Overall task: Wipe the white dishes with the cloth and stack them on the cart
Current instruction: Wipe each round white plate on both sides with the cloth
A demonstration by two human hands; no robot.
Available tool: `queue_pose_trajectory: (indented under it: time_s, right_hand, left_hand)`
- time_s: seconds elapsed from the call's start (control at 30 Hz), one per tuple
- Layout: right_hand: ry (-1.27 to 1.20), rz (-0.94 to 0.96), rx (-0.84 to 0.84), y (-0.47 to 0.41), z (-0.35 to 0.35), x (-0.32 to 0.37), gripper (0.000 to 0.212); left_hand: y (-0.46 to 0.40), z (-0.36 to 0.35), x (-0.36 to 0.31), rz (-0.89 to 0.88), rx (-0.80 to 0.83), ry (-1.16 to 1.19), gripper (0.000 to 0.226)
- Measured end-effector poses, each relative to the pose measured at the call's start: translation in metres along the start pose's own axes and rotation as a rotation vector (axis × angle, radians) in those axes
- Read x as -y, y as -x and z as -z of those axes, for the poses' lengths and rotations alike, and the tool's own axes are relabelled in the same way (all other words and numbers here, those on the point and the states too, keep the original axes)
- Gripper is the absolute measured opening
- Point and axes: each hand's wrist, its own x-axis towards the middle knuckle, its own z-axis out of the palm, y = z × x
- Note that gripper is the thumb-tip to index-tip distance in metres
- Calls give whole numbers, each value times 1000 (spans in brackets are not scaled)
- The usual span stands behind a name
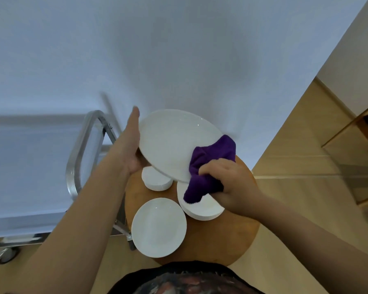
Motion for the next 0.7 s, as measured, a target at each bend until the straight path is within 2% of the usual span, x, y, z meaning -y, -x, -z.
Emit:
queue_pose_trajectory:
  time_s: [0.1, 0.2, 0.27, 0.33, 0.4, 0.47, 0.53, 0.57, 0.63, 0.7]
  right_hand:
    - [-452, -439, -90, -18, 22, 3, 41]
    - [-998, -576, -264, -32, 30, -5, 38]
    - [-1304, -621, -330, -37, 27, -7, 34]
    - [-1442, -694, -355, -36, 22, -10, 30]
    - [-1496, -745, -353, -32, 18, -16, 32]
    - [-1477, -785, -343, -25, 15, -24, 34]
    - [-1353, -858, -337, -16, 10, -29, 36]
    - [-1213, -910, -355, -11, 8, -31, 36]
    - [-940, -986, -467, -4, 6, -34, 39]
    - [-949, -894, -542, -4, 12, -33, 50]
  left_hand:
    - [-8, 0, -8, -109, -45, -186, 74]
    - [-20, -5, 8, -206, -198, -272, 73]
    - [-29, -7, 24, -133, -171, -90, 75]
    - [-36, -6, 35, -68, -135, 164, 70]
    - [-39, -3, 40, -81, -270, 265, 52]
    - [-36, -2, 41, -131, -412, 255, 36]
    - [-35, 4, 40, -145, -493, 218, 33]
    - [-34, 7, 37, -153, -518, 192, 37]
    - [-29, 11, 27, -221, -574, 33, 43]
    - [-23, 10, 19, -396, -638, -263, 47]
